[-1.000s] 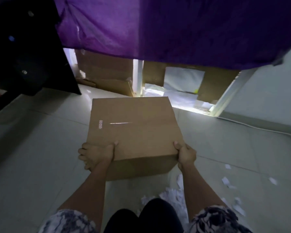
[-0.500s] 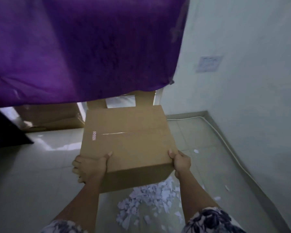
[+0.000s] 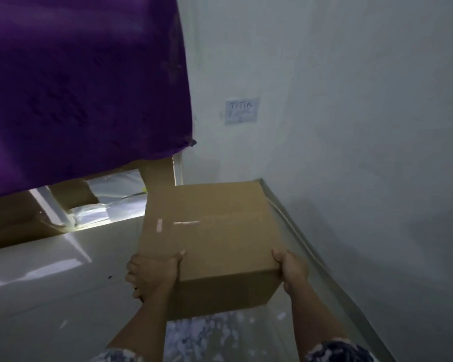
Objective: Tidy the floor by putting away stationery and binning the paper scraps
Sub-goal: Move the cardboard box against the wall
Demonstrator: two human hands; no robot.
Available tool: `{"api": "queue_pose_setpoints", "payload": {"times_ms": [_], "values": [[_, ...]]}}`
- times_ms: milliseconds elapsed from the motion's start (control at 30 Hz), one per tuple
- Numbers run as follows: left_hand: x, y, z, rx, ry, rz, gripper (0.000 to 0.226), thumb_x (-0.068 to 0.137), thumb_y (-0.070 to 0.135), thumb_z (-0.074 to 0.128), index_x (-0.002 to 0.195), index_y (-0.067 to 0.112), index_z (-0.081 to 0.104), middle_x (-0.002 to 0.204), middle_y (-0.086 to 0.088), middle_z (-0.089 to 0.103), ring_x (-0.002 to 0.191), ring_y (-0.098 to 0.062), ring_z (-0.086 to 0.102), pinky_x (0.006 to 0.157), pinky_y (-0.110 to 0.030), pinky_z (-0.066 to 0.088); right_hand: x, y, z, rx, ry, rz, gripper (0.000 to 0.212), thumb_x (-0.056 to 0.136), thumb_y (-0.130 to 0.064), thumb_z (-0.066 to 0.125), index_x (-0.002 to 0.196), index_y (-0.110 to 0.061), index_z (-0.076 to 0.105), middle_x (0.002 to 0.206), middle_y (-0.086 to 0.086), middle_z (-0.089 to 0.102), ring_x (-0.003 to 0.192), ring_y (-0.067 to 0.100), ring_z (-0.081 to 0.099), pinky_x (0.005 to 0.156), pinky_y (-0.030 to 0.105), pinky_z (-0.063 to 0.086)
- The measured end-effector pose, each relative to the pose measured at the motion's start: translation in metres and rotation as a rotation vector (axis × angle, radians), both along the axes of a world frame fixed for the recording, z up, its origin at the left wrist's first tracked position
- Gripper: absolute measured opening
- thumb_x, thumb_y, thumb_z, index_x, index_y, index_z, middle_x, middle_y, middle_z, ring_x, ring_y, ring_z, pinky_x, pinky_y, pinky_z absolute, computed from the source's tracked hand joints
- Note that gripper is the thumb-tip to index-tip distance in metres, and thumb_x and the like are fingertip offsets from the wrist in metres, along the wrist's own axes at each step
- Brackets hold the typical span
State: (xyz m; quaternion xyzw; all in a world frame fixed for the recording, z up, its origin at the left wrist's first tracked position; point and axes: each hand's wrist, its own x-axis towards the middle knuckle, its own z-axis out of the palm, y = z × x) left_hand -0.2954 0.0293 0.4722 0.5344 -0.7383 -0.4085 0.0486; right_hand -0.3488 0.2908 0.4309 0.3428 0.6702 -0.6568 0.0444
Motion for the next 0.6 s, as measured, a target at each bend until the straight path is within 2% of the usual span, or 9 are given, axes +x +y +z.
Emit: {"api": "queue_pose_setpoints", "payload": {"times_ms": [67,167,267,400,500,600], "values": [[-0.025,0.045,-0.007,0.011,0.022,0.009,0.114,0.045,0.044,0.089,0.132,-0.002,0.031,0.139,-0.020,0.036,0.128,-0.038,0.033,0.097,-0.060,0.033,-0.031,0.044,-0.001,-0.011,0.005,0.026,0.046,0.064,-0.022,0.077,0.106,-0.003,0.070,0.100,0.011,0.072,0.093,0.029,0.067,0.089,0.050,0.054],[-0.062,0.096,-0.010,0.038,0.025,0.037,0.113,0.046,0.045,0.088,0.132,-0.002,0.031,0.139,-0.019,0.036,0.127,-0.038,0.033,0.097,-0.059,0.033,-0.064,0.087,0.029,0.008,0.054,0.005,0.036,0.076,-0.004,0.071,0.110,0.007,0.066,0.097,0.011,0.066,0.088,0.026,0.061,0.089,0.045,0.052],[-0.092,0.131,-0.010,0.038,0.027,0.044,0.111,0.048,0.044,0.088,0.133,-0.001,0.031,0.140,-0.019,0.035,0.129,-0.039,0.032,0.098,-0.060,0.033,-0.101,0.120,0.039,-0.019,0.089,-0.001,0.035,0.081,0.003,0.066,0.115,0.011,0.061,0.098,0.015,0.063,0.087,0.024,0.057,0.083,0.043,0.050],[-0.153,0.149,-0.014,0.007,0.060,0.049,0.110,0.049,0.047,0.087,0.132,0.001,0.031,0.140,-0.018,0.035,0.129,-0.039,0.032,0.099,-0.060,0.033,-0.162,0.141,0.028,-0.012,0.077,0.023,0.040,0.078,-0.004,0.070,0.116,0.004,0.064,0.093,0.013,0.063,0.086,0.027,0.060,0.090,0.050,0.053],[-0.207,0.156,-0.021,-0.027,0.089,0.020,0.109,0.049,0.049,0.086,0.131,0.003,0.031,0.139,-0.017,0.035,0.128,-0.038,0.032,0.097,-0.059,0.034,-0.216,0.153,0.008,0.001,0.086,0.031,0.054,0.063,-0.021,0.078,0.112,-0.002,0.068,0.098,0.013,0.069,0.095,0.033,0.066,0.087,0.054,0.054],[-0.271,0.164,-0.040,-0.036,0.099,0.033,0.109,0.047,0.051,0.086,0.129,0.005,0.032,0.138,-0.015,0.036,0.128,-0.036,0.033,0.097,-0.058,0.034,-0.282,0.162,-0.012,-0.010,0.082,0.035,0.051,0.068,-0.016,0.077,0.115,-0.002,0.066,0.101,0.012,0.066,0.097,0.032,0.064,0.088,0.053,0.053]]}}
